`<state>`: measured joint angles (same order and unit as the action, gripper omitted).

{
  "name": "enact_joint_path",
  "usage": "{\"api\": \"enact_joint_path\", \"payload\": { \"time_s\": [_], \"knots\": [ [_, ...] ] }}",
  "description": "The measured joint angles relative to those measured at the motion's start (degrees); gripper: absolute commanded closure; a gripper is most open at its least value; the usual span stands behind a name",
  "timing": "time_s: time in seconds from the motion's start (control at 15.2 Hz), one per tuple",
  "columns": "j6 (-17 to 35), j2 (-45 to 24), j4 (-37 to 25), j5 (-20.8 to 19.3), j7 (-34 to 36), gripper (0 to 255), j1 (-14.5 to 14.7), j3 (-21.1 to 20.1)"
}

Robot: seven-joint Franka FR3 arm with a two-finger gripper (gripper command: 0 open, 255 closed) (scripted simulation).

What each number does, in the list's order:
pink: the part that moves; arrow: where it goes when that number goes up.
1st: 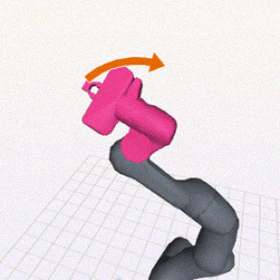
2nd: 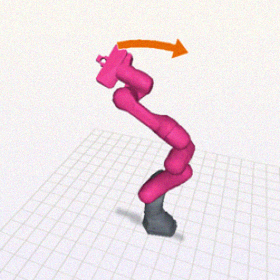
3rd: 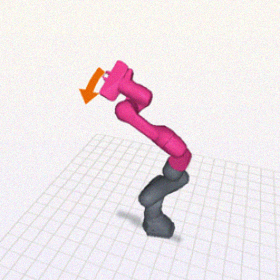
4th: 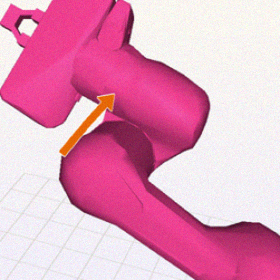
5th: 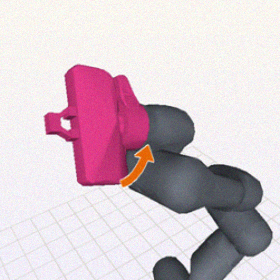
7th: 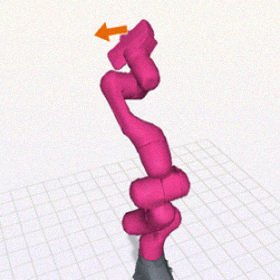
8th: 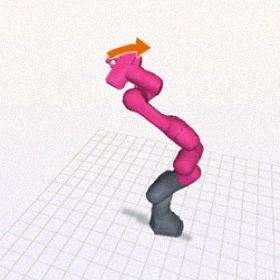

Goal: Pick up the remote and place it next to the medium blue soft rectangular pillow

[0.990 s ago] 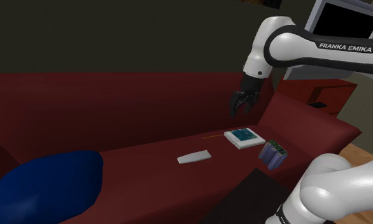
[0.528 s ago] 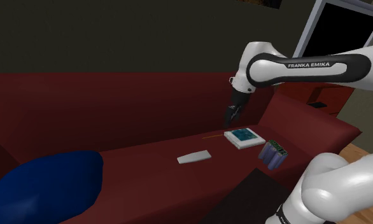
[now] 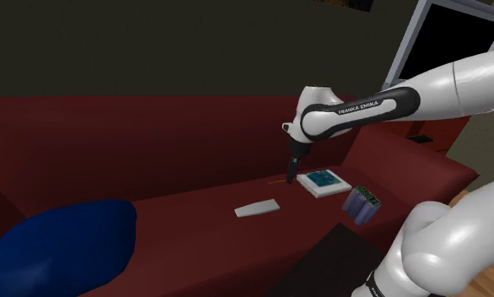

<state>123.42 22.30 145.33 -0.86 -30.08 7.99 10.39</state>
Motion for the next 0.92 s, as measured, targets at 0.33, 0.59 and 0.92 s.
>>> {"api": "enact_joint_path", "payload": {
  "time_s": [0.33,0.59,0.92],
  "knots": [
    [9.03,-11.22,-1.74,0.81,-12.67,0,2.56,2.48],
    [15.29,-20.35,-4.24,2.77,-23.00,0,4.03,3.15],
    [21.99,-32.61,-9.39,6.04,-35.62,0,4.34,1.62]
  ]
}}
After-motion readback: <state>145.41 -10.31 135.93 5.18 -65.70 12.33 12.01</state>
